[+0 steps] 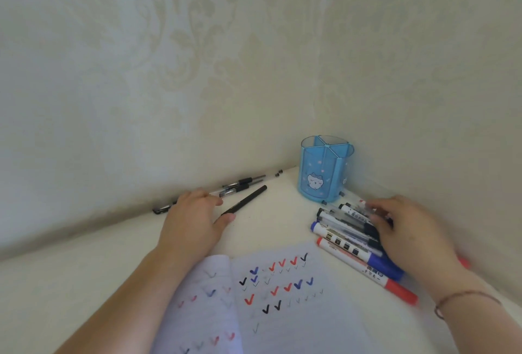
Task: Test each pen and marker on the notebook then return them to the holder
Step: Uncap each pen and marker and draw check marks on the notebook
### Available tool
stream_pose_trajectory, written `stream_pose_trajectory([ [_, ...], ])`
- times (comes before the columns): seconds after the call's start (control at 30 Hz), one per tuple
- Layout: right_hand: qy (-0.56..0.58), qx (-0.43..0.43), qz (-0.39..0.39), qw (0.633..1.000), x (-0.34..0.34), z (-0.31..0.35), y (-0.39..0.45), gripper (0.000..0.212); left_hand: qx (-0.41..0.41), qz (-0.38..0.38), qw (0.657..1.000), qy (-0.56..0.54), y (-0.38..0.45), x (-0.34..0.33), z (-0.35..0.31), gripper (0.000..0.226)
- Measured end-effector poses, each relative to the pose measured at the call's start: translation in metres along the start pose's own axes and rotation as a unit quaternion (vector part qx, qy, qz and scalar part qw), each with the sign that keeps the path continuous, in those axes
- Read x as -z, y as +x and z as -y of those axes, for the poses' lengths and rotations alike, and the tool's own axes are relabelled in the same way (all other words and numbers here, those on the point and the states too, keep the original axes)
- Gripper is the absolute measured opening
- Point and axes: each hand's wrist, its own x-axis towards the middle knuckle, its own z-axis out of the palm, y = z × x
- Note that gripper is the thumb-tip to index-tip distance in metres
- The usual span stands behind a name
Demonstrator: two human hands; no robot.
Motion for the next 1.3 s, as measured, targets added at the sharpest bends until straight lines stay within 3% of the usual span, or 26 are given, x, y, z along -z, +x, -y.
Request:
stream_pose_trajectory([
  [0.1, -0.007, -0.007, 0.004, 1.0, -0.001, 0.004, -0.002, 0.032, 0.009, -0.008, 1.0, -0.004, 0.0, 0.0, -0.001, 0.019],
  [0.23, 0.011, 0.008, -0.08, 0.997, 0.002, 0.013, -0.005, 0.027, 0.012, -0.049, 0.998, -0.048, 0.001, 0.008, 0.0, 0.008],
  [0.3, 0.128, 0.012, -0.081, 0.988, 0.007, 0.026, -0.01, 0.024, 0.005, -0.094, 0.987, -0.133, -0.001, 0.018, -0.007, 0.004],
  [0.37, 0.273, 0.023, -0.031, 0.961, 0.008, 0.039, -0.017, 0.034, -0.009, -0.119, 0.965, -0.233, -0.008, 0.03, -0.024, 0.01],
  [0.43, 0.387, 0.051, 0.05, 0.919, 0.007, 0.05, -0.024, 0.052, -0.052, -0.089, 0.945, -0.311, -0.017, 0.037, -0.044, 0.015],
  [0.5, 0.491, 0.074, 0.102, 0.862, 0.003, 0.055, -0.028, 0.064, -0.128, -0.037, 0.941, -0.313, -0.028, 0.034, -0.058, 0.011],
  [0.57, 0.556, 0.071, 0.101, 0.822, 0.002, 0.062, -0.032, 0.05, -0.191, 0.008, 0.946, -0.261, -0.037, 0.029, -0.063, 0.004],
  [0.67, 0.583, 0.078, 0.111, 0.801, -0.001, 0.075, -0.041, 0.024, -0.256, 0.071, 0.938, -0.224, -0.047, 0.026, -0.069, 0.012],
  [0.77, 0.625, 0.082, 0.149, 0.762, -0.003, 0.08, -0.049, 0.025, -0.308, 0.121, 0.915, -0.233, -0.052, 0.027, -0.075, 0.014],
  [0.93, 0.588, 0.07, 0.149, 0.792, 0.0, 0.081, -0.051, 0.022, -0.325, 0.121, 0.916, -0.202, -0.049, 0.034, -0.067, 0.016],
  [1.07, 0.603, 0.107, 0.177, 0.77, 0.0, 0.082, -0.055, 0.026, -0.323, 0.15, 0.896, -0.265, -0.047, 0.036, -0.065, 0.014],
  [1.17, 0.618, 0.078, 0.173, 0.763, 0.003, 0.081, -0.053, 0.028, -0.326, 0.142, 0.895, -0.27, -0.048, 0.038, -0.065, 0.013],
  [1.23, 0.684, 0.031, 0.147, 0.714, 0.004, 0.081, -0.049, 0.031, -0.303, 0.122, 0.914, -0.241, -0.05, 0.04, -0.065, 0.017],
  [1.3, 0.757, -0.048, 0.123, 0.64, 0.007, 0.079, -0.044, 0.013, -0.264, 0.084, 0.926, -0.258, -0.049, 0.04, -0.061, 0.016],
])
